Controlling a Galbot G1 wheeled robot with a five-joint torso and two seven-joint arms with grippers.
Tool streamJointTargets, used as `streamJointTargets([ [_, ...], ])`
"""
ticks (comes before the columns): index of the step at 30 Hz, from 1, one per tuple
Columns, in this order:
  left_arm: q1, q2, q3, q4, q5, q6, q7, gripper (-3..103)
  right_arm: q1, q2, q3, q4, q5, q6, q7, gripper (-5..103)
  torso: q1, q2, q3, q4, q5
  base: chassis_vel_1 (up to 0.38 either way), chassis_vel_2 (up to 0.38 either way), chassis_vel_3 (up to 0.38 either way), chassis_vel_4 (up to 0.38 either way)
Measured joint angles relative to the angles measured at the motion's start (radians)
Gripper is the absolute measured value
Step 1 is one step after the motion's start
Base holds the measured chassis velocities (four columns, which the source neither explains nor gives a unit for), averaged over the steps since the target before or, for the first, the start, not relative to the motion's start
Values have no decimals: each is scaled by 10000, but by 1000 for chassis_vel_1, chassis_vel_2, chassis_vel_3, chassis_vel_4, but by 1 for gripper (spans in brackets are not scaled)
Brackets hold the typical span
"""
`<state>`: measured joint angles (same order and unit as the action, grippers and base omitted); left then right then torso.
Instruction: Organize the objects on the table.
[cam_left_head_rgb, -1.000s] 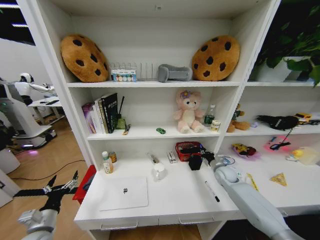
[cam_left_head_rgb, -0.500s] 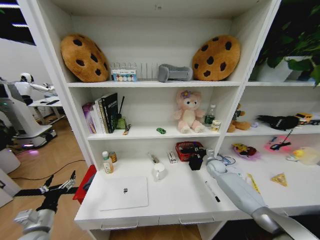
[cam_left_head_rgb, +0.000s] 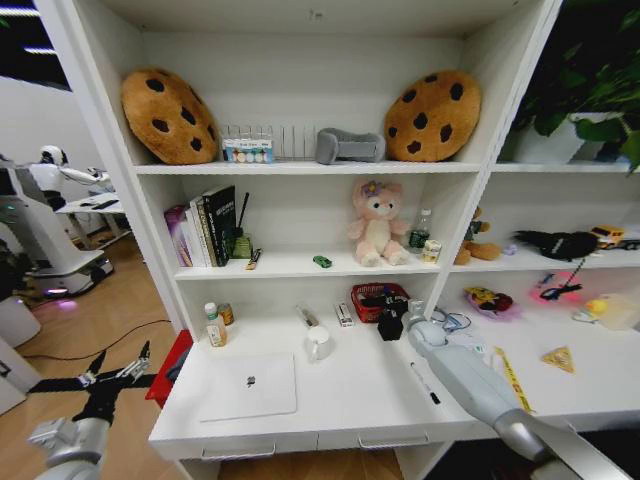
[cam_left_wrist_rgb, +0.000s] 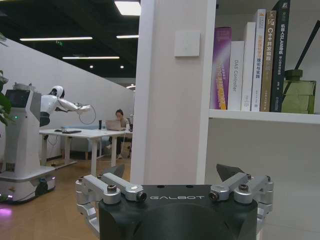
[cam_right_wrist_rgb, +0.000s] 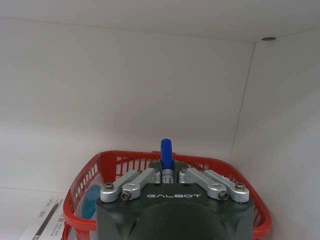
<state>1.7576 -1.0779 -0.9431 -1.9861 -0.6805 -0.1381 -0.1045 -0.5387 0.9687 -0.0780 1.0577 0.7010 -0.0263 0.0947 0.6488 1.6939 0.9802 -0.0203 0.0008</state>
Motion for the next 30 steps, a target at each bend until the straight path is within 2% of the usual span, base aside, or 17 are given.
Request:
streamJointTargets([
  [2,-28,41,-39,40,-52,-16,14,100,-24,-6,-40,119,-29,-28,9,17,-1,1,-1,0,0,0,0,0,0],
  [3,-28,41,-39,40,-52,-16,14,100,-24,-6,-40,119,-29,-28,9,17,-1,1,-1,0,0,0,0,0,0],
  [5,-105,81,-67,63,-121,-18,18,100,-75,-37,-41,279,-33,-68,7,27,-1,0,0,-1,0,0,0,0,0],
  [6,-105,81,-67,63,-121,-18,18,100,-75,-37,-41,279,-33,-68,7,27,-1,0,0,-1,0,0,0,0,0],
  [8,-138,87,-63,66,-129,-18,18,100,-141,-89,-1,465,-34,-110,8,38,0,0,0,0,0,0,0,0,0],
  [9,-138,87,-63,66,-129,-18,18,100,-141,-89,-1,465,-34,-110,8,38,0,0,0,0,0,0,0,0,0],
  [11,-166,74,-7,64,-122,-18,19,100,-297,-208,144,799,-34,-177,36,49,-1,0,0,0,1,0,0,0,0],
  [12,-166,74,-7,64,-122,-18,19,100,-297,-208,144,799,-34,-177,36,49,-1,0,0,0,1,0,0,0,0],
  [15,-217,49,87,33,-74,-19,19,100,-625,-394,445,1297,-63,-235,88,65,-1,0,-1,0,1,0,0,0,0],
  [16,-217,49,87,33,-74,-19,19,100,-625,-394,445,1297,-63,-235,88,65,-1,0,-1,0,1,0,0,0,0],
  [18,-232,46,98,-3,-62,-18,19,100,-878,-496,669,1689,-61,-290,111,77,-1,0,-1,-1,0,0,0,0,0],
  [21,-228,42,99,-12,-60,-18,18,100,-993,-535,758,1875,-61,-306,122,82,0,0,-1,-2,0,0,0,0,0],
  [24,-155,15,72,-65,-52,-18,19,100,-1436,-642,1111,2639,-52,-437,212,96,-1,0,-1,0,1,0,0,0,0],
  [30,-42,-32,-53,-146,-69,-37,30,100,-2714,-929,1752,4088,-17,-664,323,100,-1,0,-1,-1,2,0,0,0,0],
])
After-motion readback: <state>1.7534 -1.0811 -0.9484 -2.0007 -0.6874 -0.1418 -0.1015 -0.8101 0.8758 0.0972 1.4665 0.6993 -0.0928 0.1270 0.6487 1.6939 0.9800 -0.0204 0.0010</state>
